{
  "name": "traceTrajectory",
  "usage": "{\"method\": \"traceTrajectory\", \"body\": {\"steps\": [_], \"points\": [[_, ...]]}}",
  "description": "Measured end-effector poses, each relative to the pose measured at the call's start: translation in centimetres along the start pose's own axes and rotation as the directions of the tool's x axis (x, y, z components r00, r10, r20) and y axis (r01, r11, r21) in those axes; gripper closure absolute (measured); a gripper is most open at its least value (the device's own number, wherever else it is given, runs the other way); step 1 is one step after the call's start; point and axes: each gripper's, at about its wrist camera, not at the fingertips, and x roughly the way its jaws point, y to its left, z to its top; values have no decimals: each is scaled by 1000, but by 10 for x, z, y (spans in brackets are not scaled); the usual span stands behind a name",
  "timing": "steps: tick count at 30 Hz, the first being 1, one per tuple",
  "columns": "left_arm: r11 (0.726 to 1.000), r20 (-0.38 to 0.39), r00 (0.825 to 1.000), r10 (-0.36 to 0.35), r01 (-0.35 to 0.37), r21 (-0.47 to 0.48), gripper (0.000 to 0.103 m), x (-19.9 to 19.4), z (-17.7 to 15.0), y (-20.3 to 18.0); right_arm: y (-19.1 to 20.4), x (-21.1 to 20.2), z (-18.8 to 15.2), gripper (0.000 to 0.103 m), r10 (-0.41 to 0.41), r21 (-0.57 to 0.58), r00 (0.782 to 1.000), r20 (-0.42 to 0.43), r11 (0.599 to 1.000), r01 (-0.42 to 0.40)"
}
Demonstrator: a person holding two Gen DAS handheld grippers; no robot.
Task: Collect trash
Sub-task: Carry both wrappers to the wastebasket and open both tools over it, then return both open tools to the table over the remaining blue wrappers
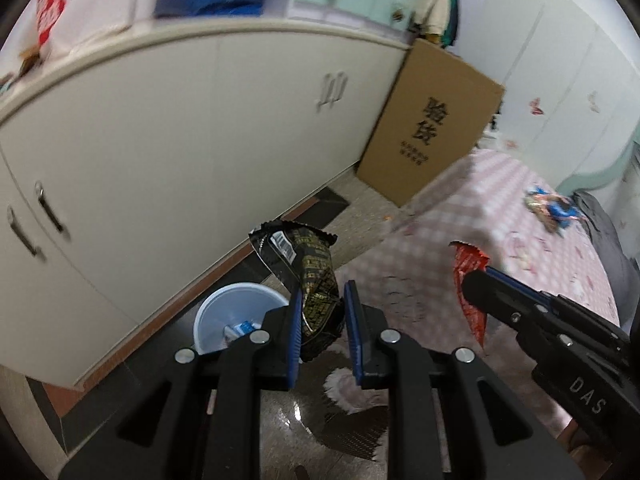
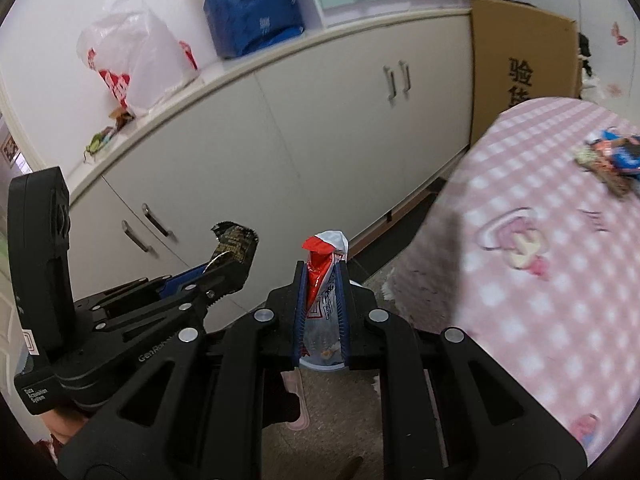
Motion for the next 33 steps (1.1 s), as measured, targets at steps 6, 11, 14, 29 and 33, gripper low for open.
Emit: {"method": "traceTrajectory", "body": {"steps": [6, 11, 14, 29, 33], "points": [[997, -32, 999, 36, -38, -61, 84, 25, 1, 41, 9, 45, 8, 89, 8, -1, 999, -44, 1000, -8], [991, -48, 995, 88, -92, -96, 84, 41, 3, 66, 12, 76, 13, 46, 60, 32, 997, -52, 998, -58], [989, -65, 993, 95, -102, -105, 84, 47, 5, 75, 17, 87, 14, 43, 26, 14, 999, -45, 1000, -26], [993, -70, 994, 88, -93, -73, 83, 53, 7, 57, 19, 58, 17, 41, -90, -36, 994, 64, 995, 93], [993, -63, 993, 97, -100, -55, 83, 52, 9, 50, 18, 51, 17, 41, -91, -33, 991, 95, 995, 94]]}}
